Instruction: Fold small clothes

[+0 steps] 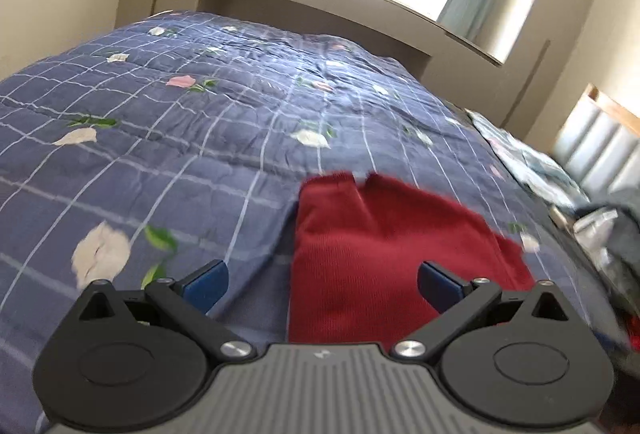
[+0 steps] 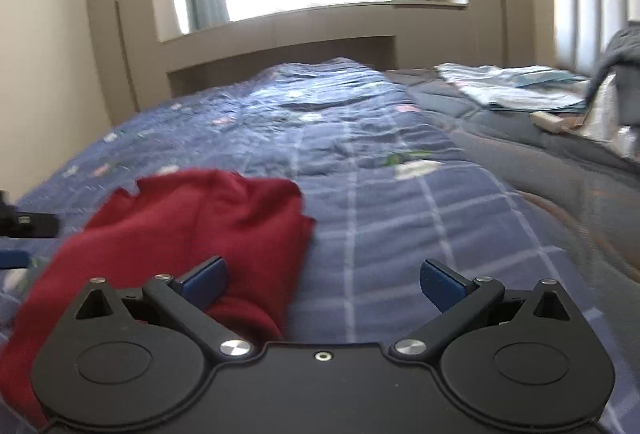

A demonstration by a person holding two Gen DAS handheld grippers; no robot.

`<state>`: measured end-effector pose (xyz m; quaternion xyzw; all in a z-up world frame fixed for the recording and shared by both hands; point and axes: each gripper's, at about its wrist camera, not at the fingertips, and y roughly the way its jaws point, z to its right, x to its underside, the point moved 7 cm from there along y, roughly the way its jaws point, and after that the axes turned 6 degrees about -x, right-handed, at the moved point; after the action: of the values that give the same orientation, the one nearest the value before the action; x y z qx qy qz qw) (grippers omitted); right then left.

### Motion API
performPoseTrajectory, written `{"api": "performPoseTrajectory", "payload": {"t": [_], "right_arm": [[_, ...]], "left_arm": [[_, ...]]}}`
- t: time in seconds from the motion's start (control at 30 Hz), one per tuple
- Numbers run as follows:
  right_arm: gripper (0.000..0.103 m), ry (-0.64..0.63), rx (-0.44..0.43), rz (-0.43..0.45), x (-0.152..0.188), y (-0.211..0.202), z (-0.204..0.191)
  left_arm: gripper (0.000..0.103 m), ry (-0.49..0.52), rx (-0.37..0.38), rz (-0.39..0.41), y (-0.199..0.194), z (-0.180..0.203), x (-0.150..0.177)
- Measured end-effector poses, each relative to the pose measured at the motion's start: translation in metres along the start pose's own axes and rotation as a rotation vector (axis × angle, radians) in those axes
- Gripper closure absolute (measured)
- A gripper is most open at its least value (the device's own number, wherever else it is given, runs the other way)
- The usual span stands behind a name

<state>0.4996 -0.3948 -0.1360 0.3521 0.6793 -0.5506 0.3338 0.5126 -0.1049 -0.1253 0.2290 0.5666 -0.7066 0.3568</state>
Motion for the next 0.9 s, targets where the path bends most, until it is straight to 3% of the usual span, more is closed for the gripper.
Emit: {"api": "performPoseTrajectory", "payload": {"t": [0.13,0.27,0.5,0.77,0.9], "right_arm": [[0.001,0.03,0.043,-0.015,0.016,-0.012,0.01],[0.001,0.028,0.064,-0.038,0.025,-0.009,0.011],[0.001,0.009,0.085,-0.036,0.028,-0.007,0.009],[0.001,0.129,-0.009,0.005,0.028,-0.014,0.023],[0.001,0.154,-0.06,0.066,0.026,-0.024,0.023]], "left_arm": [[0.001,0.067,-0.017,-0.014,-0.008,-0.002,0.026],[0.001,0.044,-0.013,0.019,-0.011,-0.009,0.039],[0.0,-0.009,0.022,0.009,-0.003,-0.018,0.047],[0.001,-0.06,0.017,-0.075,-0.021,-0.027,0.043],[0.0,0.011,0.021,-0.111,-0.024,-0.029,0.054]]}}
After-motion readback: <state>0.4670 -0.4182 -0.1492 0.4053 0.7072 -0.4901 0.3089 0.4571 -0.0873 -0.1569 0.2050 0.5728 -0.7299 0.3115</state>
